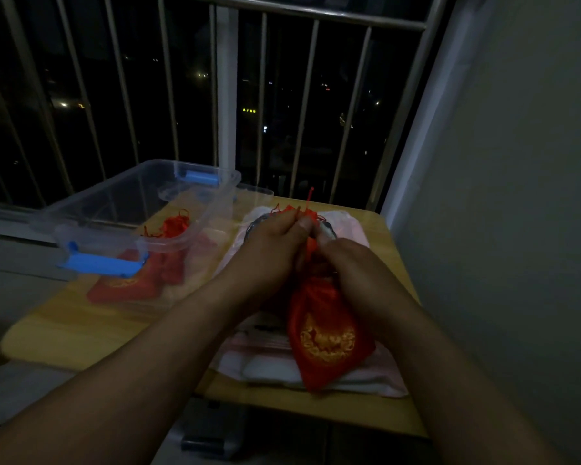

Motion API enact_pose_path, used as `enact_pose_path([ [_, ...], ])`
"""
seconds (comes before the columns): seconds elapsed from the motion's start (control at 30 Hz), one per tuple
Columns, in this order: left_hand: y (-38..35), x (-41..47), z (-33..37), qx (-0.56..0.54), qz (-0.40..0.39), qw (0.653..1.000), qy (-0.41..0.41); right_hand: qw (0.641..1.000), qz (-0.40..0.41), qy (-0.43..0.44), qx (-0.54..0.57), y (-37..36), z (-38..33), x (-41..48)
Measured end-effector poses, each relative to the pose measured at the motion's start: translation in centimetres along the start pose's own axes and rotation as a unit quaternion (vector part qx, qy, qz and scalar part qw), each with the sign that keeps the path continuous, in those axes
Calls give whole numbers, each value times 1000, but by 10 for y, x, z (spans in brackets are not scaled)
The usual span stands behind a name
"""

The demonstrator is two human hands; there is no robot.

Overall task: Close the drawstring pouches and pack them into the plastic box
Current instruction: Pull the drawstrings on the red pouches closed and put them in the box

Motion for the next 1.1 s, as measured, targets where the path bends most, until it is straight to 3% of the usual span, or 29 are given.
enact_pose_path([
  [0.23, 2, 5, -2, -17, 38, 999, -12, 1000, -17, 8, 10, -1, 5, -4],
  [0.53, -3, 4, 5, 102, 49, 988, -106, 998, -15, 6, 55, -2, 6, -2],
  [0.87, 1, 10, -5, 129, 48, 986, -96, 987, -46, 16, 154, -4, 13, 1],
  [1.1, 4, 5, 3, 97, 40, 990, -94, 982, -27, -36, 183, -10, 21, 2],
])
Point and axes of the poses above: each hand's wrist, its own x-axis towards the middle knuckle, its own y-axis out of the back of the hand, z = x × y, the point moved 3 cm from there along x, towards the middle knuckle, and after that the axes turned 4 degrees about -y, right-handed, at the moved point
